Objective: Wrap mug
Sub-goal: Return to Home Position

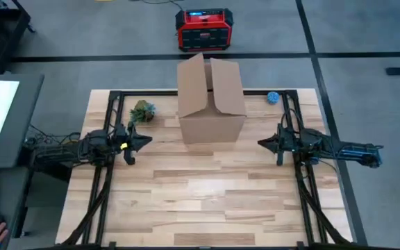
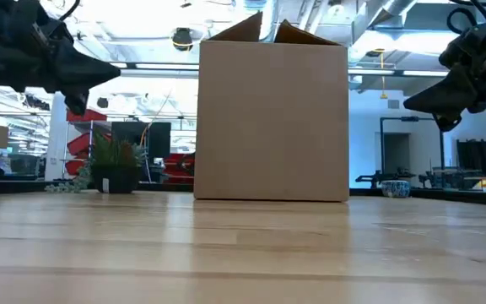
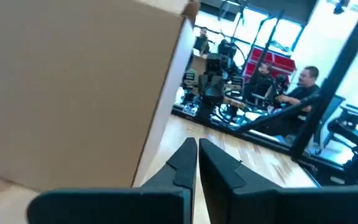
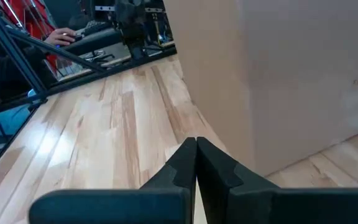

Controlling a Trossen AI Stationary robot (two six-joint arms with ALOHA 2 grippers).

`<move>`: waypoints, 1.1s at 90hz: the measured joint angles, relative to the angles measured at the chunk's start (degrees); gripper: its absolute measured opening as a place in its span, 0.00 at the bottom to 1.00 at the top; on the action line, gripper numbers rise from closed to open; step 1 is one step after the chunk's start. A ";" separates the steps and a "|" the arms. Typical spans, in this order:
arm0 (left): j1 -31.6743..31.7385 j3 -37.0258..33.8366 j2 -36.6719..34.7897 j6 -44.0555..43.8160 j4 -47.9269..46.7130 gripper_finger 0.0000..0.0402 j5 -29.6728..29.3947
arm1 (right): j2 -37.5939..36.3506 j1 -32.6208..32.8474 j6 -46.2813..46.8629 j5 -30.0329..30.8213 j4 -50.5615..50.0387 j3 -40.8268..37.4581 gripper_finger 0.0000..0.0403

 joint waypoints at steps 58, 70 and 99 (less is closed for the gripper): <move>-5.85 0.00 0.00 15.53 -1.00 0.00 3.21 | 0.02 0.00 0.01 -0.01 0.00 -0.03 0.00; -5.83 0.00 0.28 12.84 -0.75 0.00 3.17 | 0.02 0.00 0.00 0.01 0.00 -0.02 0.00; -5.81 0.00 0.28 11.13 -0.70 0.00 3.15 | 0.02 0.01 0.01 -0.01 0.00 -0.03 0.00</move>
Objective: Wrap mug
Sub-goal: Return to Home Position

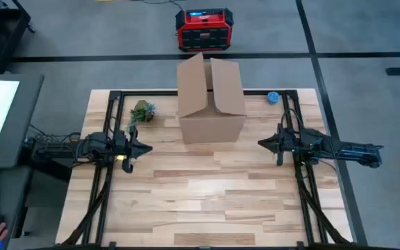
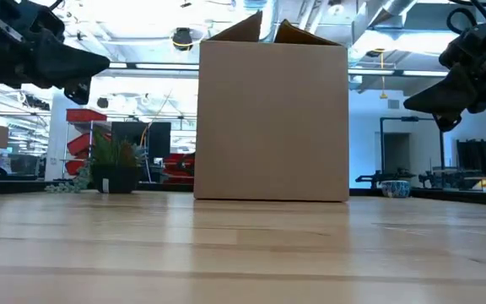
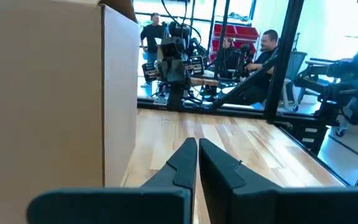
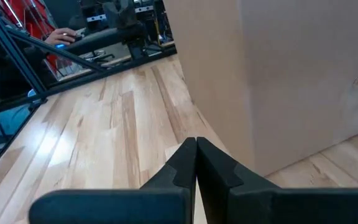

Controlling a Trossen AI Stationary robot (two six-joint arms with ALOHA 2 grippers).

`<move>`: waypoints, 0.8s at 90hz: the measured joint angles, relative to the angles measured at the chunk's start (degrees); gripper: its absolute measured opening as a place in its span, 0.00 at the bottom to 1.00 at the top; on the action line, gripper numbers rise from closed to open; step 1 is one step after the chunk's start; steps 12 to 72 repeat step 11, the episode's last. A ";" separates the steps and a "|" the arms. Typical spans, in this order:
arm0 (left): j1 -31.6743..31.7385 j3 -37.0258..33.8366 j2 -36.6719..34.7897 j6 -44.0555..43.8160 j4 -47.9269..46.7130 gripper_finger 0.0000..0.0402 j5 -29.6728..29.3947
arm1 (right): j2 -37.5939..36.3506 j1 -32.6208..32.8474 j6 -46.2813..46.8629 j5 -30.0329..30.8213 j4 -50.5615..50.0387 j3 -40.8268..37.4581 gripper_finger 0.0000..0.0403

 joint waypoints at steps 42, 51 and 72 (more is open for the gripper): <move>0.00 0.00 0.00 -0.02 0.00 0.00 0.00 | 0.00 -0.01 0.00 0.00 0.00 0.01 0.00; 0.00 0.00 0.00 -0.02 0.00 0.00 0.00 | 0.00 -0.01 0.00 0.00 0.00 0.01 0.00; 0.00 0.00 0.00 -0.02 0.00 0.00 0.00 | 0.00 -0.01 0.00 0.00 0.00 0.01 0.00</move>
